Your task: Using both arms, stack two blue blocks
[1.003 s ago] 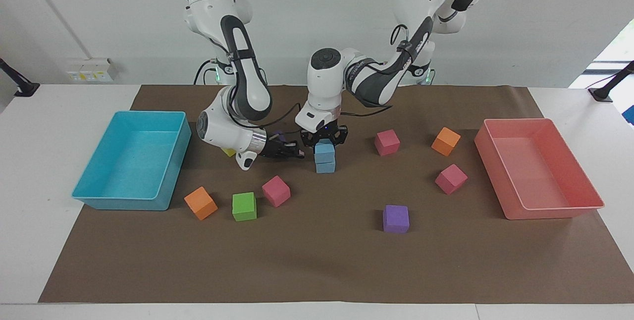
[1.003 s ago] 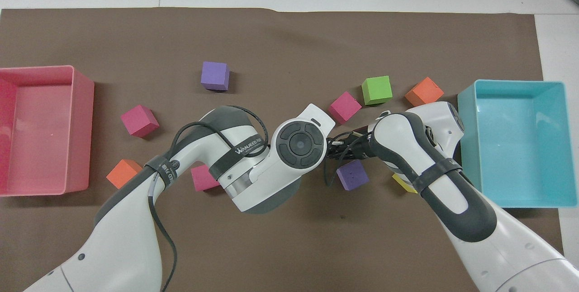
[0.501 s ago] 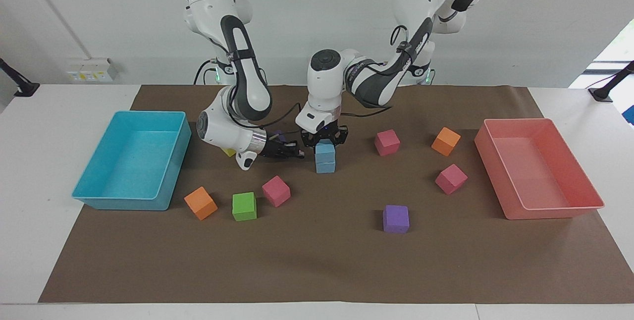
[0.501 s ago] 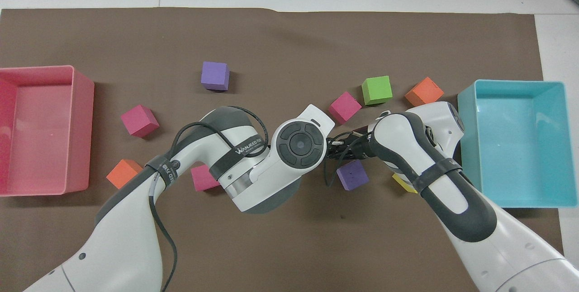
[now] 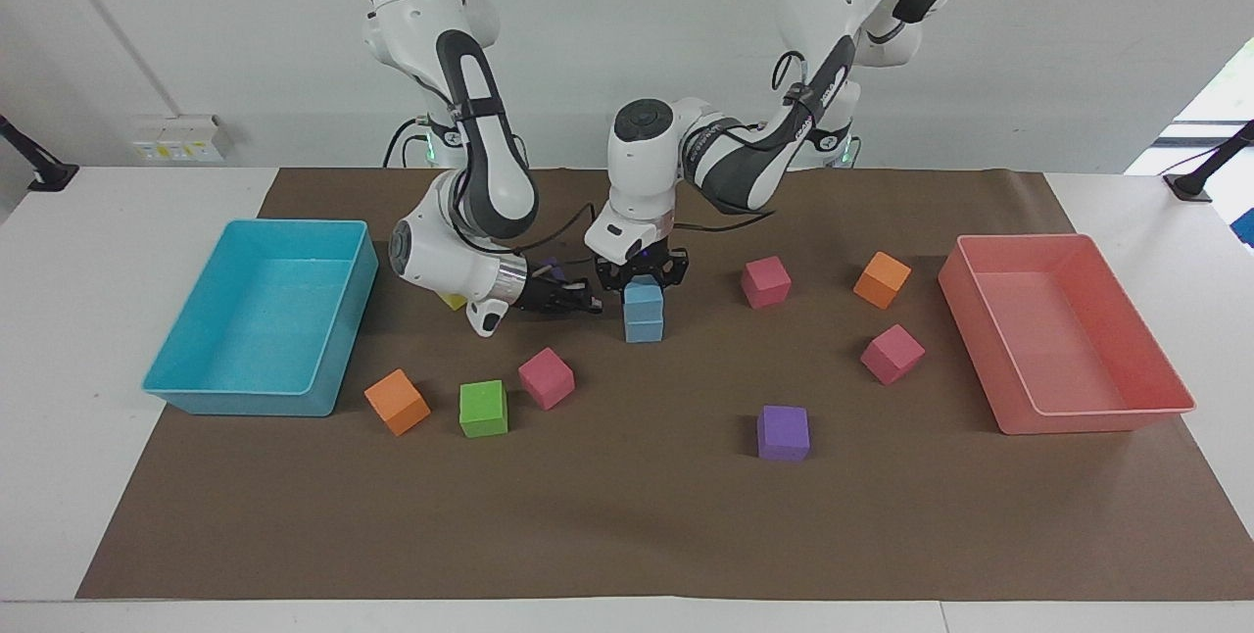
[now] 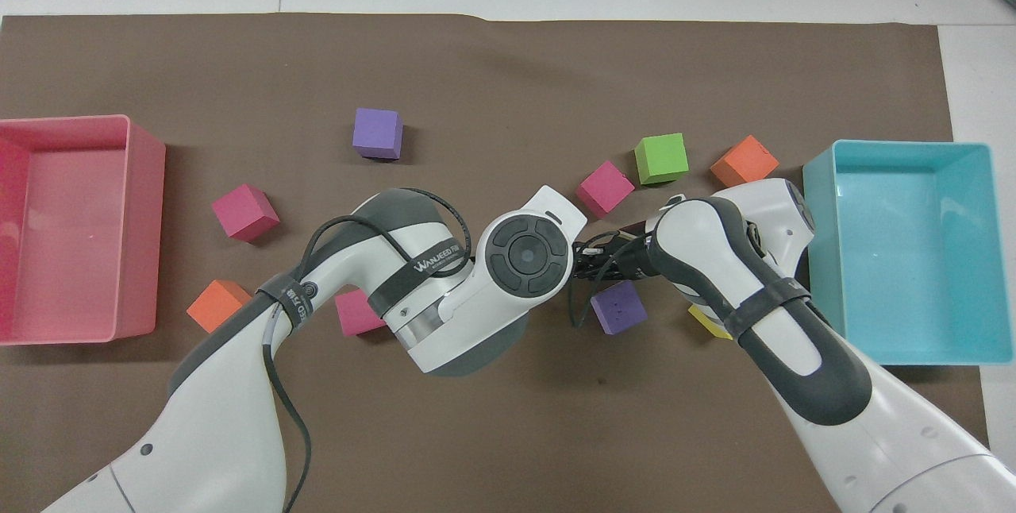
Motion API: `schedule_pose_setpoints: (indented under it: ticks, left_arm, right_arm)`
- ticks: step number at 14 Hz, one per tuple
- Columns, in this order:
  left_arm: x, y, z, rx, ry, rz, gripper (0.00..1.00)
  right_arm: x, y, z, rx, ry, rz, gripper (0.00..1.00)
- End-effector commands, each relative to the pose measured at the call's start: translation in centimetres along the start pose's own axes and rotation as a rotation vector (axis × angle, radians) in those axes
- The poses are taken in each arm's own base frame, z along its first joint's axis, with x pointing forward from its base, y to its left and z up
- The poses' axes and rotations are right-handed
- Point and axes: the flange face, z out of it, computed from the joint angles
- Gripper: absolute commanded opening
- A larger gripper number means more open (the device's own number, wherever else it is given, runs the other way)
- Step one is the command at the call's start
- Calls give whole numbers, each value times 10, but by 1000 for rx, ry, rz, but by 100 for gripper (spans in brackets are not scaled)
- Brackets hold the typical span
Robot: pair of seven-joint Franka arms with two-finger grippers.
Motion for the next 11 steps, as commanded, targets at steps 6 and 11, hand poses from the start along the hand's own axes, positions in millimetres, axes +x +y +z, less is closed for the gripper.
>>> schedule_pose_setpoints:
  ticks: [6, 11]
  left_arm:
    - [-2, -1, 3, 15, 10, -3, 14]
    - [3, -7, 0, 15, 16, -8, 13]
  right_arm:
    - [-3, 0, -4, 38, 13, 2, 0]
    - [-3, 0, -4, 43, 15, 7, 0]
